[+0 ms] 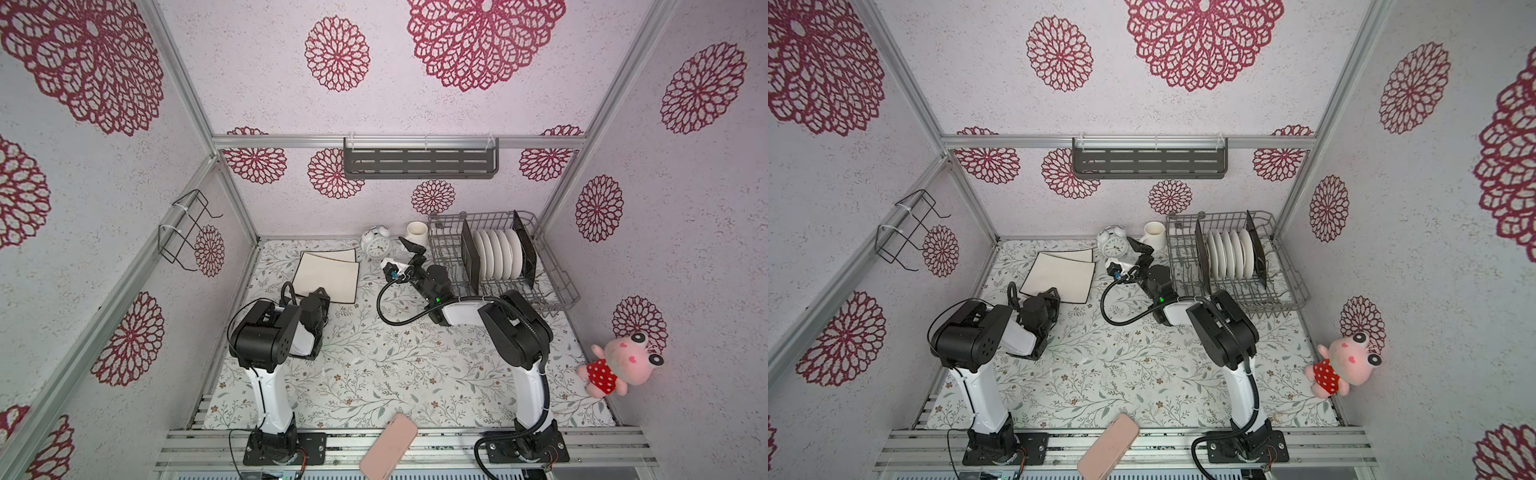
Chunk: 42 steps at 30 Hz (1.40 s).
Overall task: Unload the plates from the dish rack
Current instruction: Place the plate on the plate.
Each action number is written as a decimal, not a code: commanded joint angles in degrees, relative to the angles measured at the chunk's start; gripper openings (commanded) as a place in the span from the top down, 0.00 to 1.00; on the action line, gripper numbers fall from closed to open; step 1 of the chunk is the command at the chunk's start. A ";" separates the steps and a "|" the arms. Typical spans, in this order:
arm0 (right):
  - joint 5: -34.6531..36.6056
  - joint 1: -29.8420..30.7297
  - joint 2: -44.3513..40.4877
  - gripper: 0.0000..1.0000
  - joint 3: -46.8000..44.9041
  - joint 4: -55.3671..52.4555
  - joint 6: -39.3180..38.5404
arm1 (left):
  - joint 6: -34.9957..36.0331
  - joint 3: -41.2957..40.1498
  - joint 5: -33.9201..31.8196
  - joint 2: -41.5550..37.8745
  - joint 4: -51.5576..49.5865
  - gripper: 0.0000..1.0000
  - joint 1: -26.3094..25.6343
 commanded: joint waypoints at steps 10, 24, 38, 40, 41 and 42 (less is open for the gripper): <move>4.44 0.31 -13.57 0.01 -9.11 1.77 9.15 | -3.20 5.59 -8.34 2.85 2.82 1.00 -0.39; 7.09 0.31 -17.69 0.01 -14.33 2.50 9.87 | -4.50 13.47 -3.37 5.90 -6.14 1.00 -1.26; 8.91 0.36 -15.85 0.01 -13.49 4.56 6.26 | -8.21 16.44 7.41 5.60 -24.07 1.00 0.31; 9.39 0.35 -15.59 0.01 -13.41 5.15 5.96 | -9.02 16.47 8.46 5.60 -26.85 1.00 0.58; 9.59 0.31 -15.43 0.01 -13.32 5.35 5.69 | -9.13 16.27 8.80 5.58 -27.39 1.00 0.66; 9.75 0.32 -15.36 0.01 -13.25 5.60 5.58 | -9.14 15.95 9.01 5.58 -27.43 1.00 0.66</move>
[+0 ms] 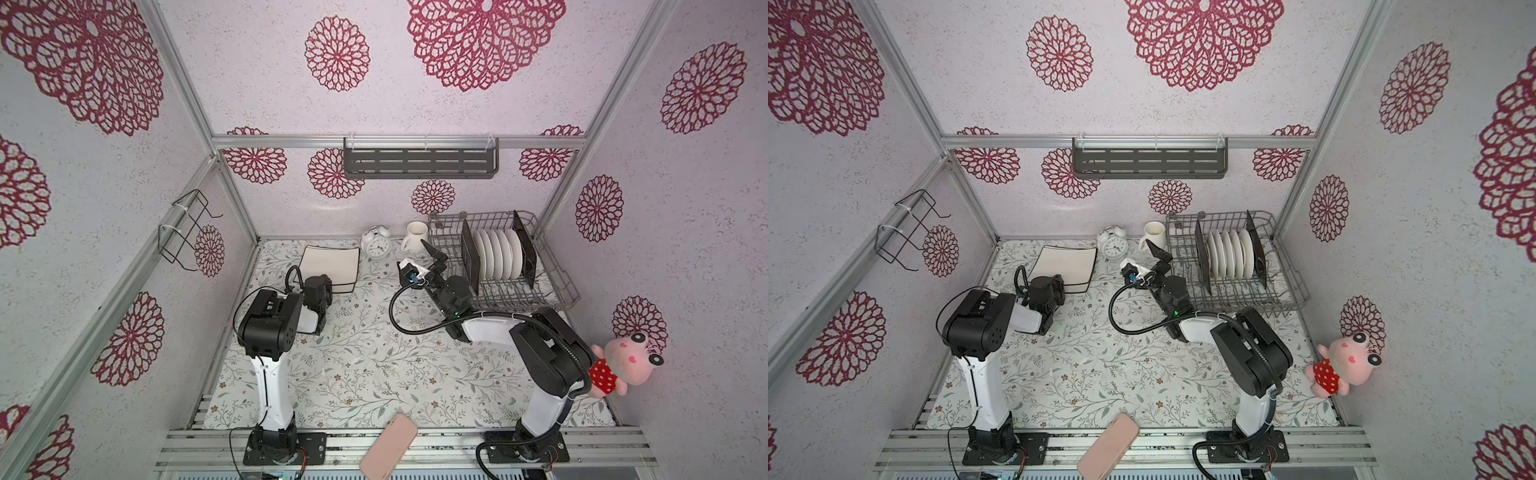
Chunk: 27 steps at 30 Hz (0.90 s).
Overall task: Unload the plates from the dish rack
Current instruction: Place the plate on the plate.
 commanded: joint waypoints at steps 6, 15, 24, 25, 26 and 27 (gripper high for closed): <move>2.10 0.04 0.16 0.01 1.39 4.27 -1.68 | 1.96 -3.85 5.46 -1.56 -11.44 1.00 -0.63; 2.98 0.22 -0.47 0.01 -0.45 4.10 -1.65 | 3.38 -3.42 7.16 -1.86 -14.72 0.67 1.82; 3.79 0.33 -0.82 0.01 -1.42 3.40 -2.40 | 3.75 -3.15 5.56 -2.62 -17.29 0.72 3.23; 3.75 0.31 -0.68 0.01 -1.42 3.33 -2.35 | 2.91 -3.90 5.07 -2.51 -16.58 0.74 3.48; 3.70 0.39 -0.46 0.01 -1.38 3.23 -2.33 | 2.50 -4.69 4.57 -2.47 -15.44 0.80 3.66; 3.70 0.46 -0.31 0.01 -1.32 3.17 -2.42 | 2.32 -5.33 4.08 -2.46 -14.55 0.84 3.83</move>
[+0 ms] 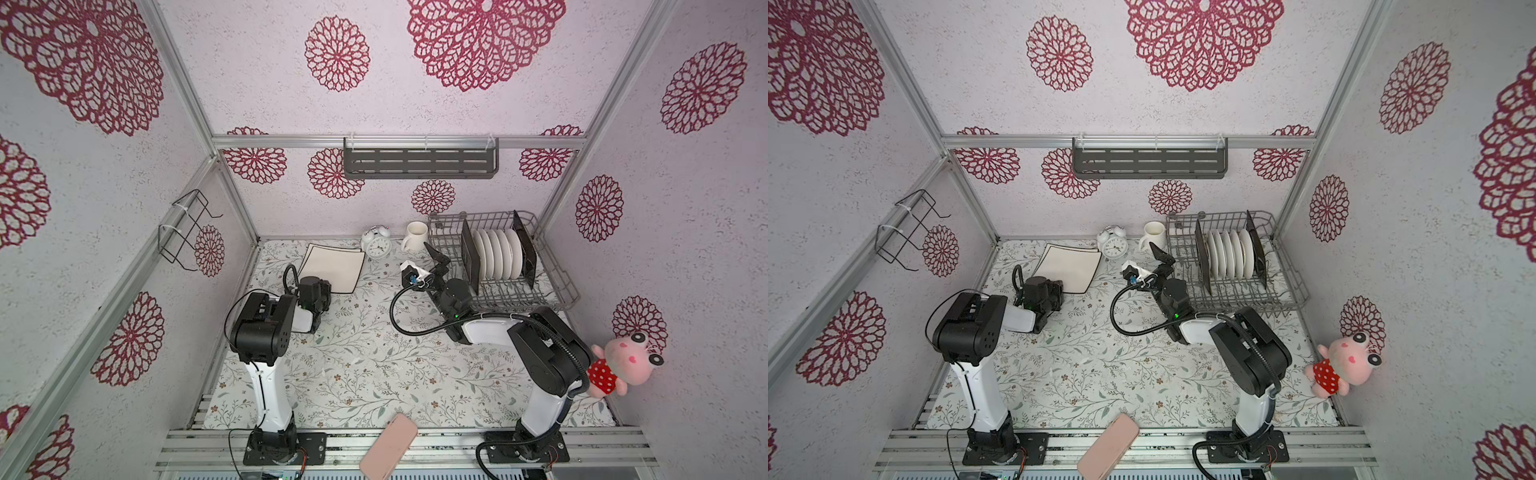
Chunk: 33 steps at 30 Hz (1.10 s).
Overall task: Unload the plates from the dish rack
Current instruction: Place the plate on the plate.
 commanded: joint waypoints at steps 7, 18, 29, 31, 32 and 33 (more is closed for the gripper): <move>0.79 0.73 1.08 0.01 1.26 1.83 -1.13 | -1.57 -4.29 -3.83 1.97 -3.09 0.89 1.56; 1.24 0.73 0.80 0.01 1.62 -0.18 -1.63 | -0.93 -2.44 -0.11 3.80 -3.04 0.17 1.65; 1.74 1.00 -1.31 0.01 1.80 -3.97 -1.29 | 10.04 3.09 4.14 -9.05 -29.13 0.03 1.39; 2.11 1.16 -2.00 0.01 1.79 -4.98 -1.04 | 14.63 7.57 2.58 -10.95 -40.36 0.03 1.47; 2.28 1.32 -2.33 0.01 1.84 -5.72 -0.64 | 16.83 9.62 1.71 -11.53 -44.96 0.03 1.56; 2.29 1.34 -3.14 0.01 1.75 -6.54 0.04 | 19.28 11.95 0.70 -12.11 -49.52 0.03 1.64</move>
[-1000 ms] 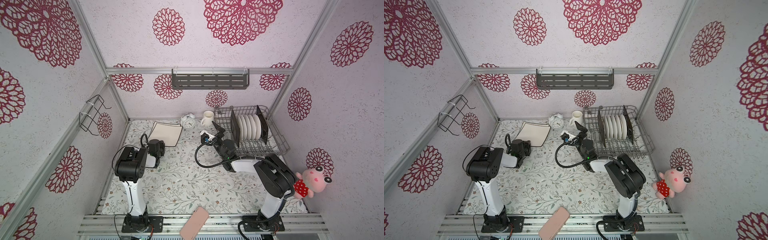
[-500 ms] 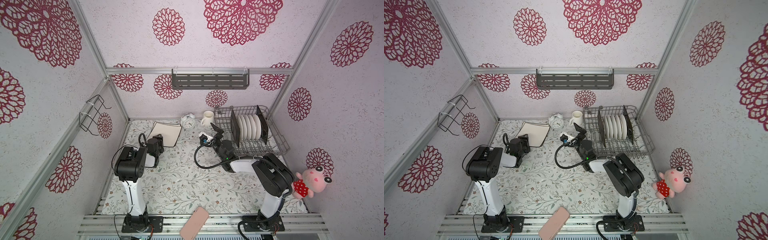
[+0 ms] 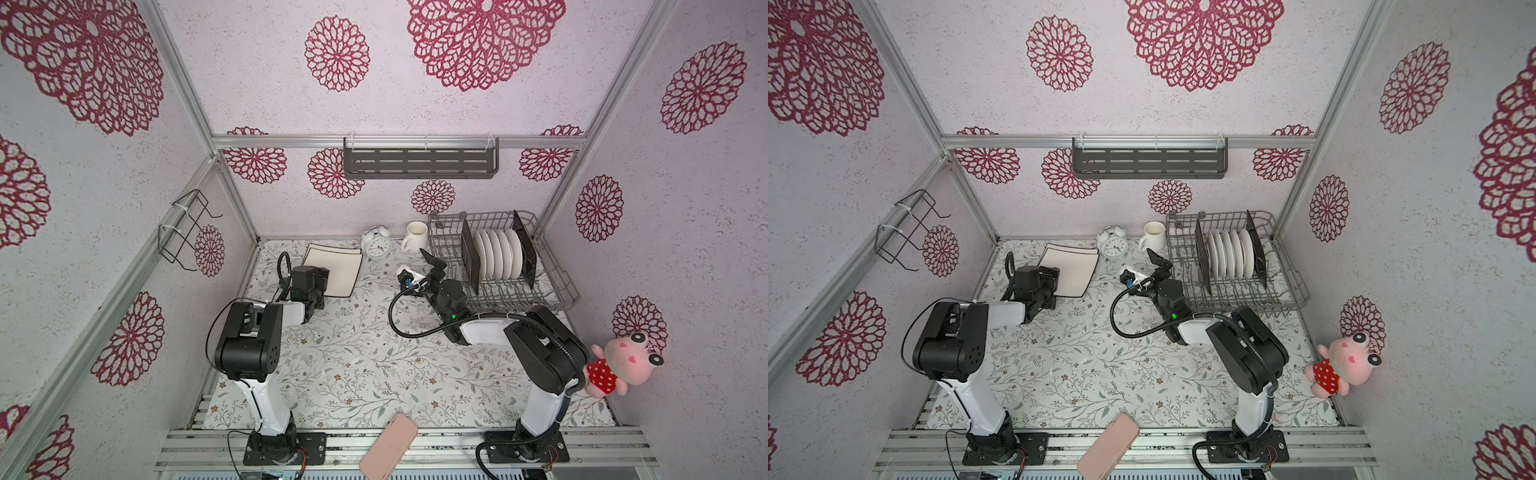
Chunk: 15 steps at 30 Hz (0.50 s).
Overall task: Unload the plates from the dish rack
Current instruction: Place the plate on the plate.
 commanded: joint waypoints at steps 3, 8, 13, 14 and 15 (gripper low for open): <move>0.75 0.45 -6.60 0.01 1.88 -5.05 5.14 | 13.79 9.02 -4.52 -2.49 -28.63 0.03 0.30; -0.75 0.46 -10.99 0.02 5.70 -20.23 14.38 | 16.15 11.33 -1.06 -0.45 -31.02 0.02 2.08; -12.02 -0.96 -14.79 0.13 14.01 -42.09 34.61 | 18.18 9.38 1.94 -2.32 -28.67 0.02 2.36; -15.53 -1.44 -15.45 0.17 14.71 -44.37 37.99 | 18.75 8.99 1.97 -3.31 -28.53 0.01 2.36; -18.29 -1.95 -16.25 0.20 15.05 -46.39 41.32 | 19.62 8.56 1.91 -4.43 -28.55 0.00 2.36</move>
